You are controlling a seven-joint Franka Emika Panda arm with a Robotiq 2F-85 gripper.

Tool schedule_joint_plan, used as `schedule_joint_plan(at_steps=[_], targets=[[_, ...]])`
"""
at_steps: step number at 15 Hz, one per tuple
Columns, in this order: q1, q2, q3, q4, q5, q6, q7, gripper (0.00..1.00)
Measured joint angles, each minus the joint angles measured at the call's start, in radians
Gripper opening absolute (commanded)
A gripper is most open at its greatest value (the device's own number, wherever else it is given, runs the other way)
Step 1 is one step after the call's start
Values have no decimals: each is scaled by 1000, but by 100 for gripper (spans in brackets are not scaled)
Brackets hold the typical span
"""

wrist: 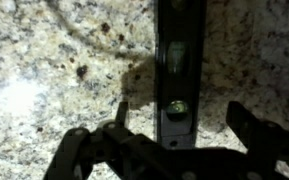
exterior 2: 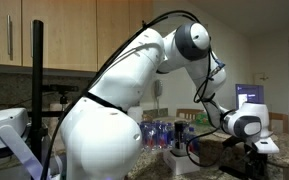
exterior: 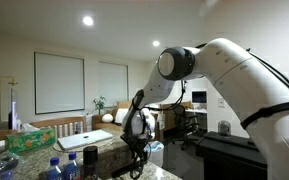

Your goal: Put the black object, the bottle with a black lid and the white tape on the counter top

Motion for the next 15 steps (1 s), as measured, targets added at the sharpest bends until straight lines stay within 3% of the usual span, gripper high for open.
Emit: schedule_joint_plan(at_steps=[4,7,11,15], targets=[[53,-164,-15,-123,-24,135,0,100],[68,-321,20,-201,-47,138,-36,100],[89,-516,141,-260,-47,-54,-78,100],[160,-612,268,-252,-47,-291,-70,100]])
